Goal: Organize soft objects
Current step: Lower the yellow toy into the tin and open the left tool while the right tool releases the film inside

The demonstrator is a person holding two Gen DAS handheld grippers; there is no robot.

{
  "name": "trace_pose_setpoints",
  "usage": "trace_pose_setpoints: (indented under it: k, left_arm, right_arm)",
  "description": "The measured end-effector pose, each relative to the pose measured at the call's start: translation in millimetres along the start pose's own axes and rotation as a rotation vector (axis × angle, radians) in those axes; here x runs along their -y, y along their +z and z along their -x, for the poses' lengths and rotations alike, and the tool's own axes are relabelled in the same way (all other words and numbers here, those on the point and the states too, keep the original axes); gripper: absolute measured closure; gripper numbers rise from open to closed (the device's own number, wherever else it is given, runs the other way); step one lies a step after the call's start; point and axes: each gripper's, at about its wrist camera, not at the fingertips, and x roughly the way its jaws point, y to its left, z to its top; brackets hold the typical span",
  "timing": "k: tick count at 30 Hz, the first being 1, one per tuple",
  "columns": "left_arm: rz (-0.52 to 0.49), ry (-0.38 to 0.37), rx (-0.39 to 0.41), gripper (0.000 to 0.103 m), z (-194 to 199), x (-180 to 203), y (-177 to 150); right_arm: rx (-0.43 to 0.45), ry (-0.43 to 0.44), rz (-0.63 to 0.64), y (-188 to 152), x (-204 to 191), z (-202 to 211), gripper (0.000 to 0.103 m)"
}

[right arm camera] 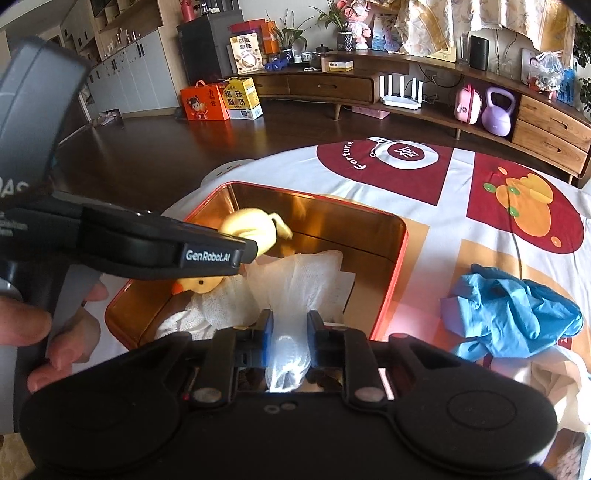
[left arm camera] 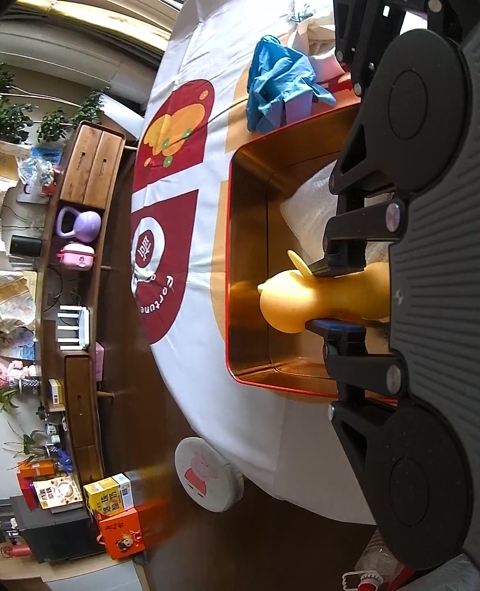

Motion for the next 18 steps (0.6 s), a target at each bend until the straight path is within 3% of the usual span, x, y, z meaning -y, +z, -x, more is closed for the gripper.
trace_pose_setpoints:
  k: [18]
  left_arm:
    - [0.021,0.009,-0.019,0.074,3,0,-7]
  right_arm:
    - [0.019,-0.015,-0.009,-1,3,10,0.059]
